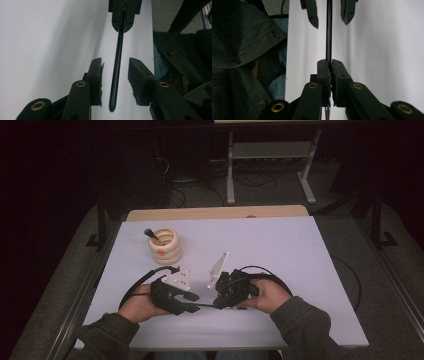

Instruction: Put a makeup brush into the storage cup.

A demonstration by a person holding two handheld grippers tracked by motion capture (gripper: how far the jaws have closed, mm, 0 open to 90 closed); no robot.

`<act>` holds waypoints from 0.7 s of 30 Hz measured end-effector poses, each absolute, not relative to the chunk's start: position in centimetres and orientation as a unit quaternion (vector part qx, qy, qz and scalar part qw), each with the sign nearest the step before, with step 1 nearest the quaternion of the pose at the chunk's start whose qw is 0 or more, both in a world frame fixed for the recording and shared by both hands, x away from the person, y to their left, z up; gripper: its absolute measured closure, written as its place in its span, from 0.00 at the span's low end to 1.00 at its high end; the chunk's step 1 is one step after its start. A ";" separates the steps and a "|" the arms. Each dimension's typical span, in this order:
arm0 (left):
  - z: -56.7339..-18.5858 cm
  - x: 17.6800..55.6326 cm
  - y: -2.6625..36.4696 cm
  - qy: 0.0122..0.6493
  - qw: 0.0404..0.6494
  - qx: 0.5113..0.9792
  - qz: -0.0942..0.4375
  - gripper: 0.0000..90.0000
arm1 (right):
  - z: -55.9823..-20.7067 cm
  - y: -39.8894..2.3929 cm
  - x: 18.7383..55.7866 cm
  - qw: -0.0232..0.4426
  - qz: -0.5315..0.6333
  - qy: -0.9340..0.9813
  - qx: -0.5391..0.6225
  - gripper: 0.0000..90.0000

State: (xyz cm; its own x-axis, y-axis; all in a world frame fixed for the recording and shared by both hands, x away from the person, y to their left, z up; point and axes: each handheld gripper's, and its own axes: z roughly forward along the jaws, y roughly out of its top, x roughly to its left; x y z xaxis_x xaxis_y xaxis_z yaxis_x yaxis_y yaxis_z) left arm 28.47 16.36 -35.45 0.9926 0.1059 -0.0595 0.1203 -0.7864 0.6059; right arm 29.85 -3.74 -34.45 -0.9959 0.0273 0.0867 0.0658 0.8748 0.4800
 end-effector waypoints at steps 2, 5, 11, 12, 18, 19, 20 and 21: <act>-35.6 28.4 16.2 0.059 0.319 0.946 -0.016 0.75 | -34.5 -3.6 29.9 0.038 -0.249 -0.968 -0.020 0.94; -35.6 28.4 16.0 0.049 0.311 0.949 -0.019 0.80 | -34.5 -3.3 29.8 0.042 -0.246 -0.968 -0.014 0.94; -35.8 28.3 15.9 0.034 0.295 0.954 -0.024 0.92 | -34.5 -2.9 29.6 0.042 -0.247 -0.968 -0.005 0.94; -35.9 28.2 15.9 0.032 0.294 0.955 -0.022 0.93 | -34.4 -3.0 29.5 0.041 -0.248 -0.968 -0.006 0.94; -36.0 27.9 15.9 0.030 0.295 0.955 -0.012 0.94 | -34.5 -3.1 29.4 0.030 -0.253 -0.967 -0.004 0.93; -36.1 27.9 15.9 0.031 0.299 0.954 -0.007 0.94 | -34.6 -3.2 29.5 0.029 -0.261 -0.965 -0.004 0.92; -36.1 27.9 16.1 0.033 0.300 0.953 -0.004 0.94 | -34.5 -3.3 29.6 0.029 -0.263 -0.964 -0.012 0.91; -36.1 27.9 16.2 0.035 0.300 0.953 -0.003 0.94 | -34.5 -3.5 29.8 0.026 -0.270 -0.963 -0.015 0.86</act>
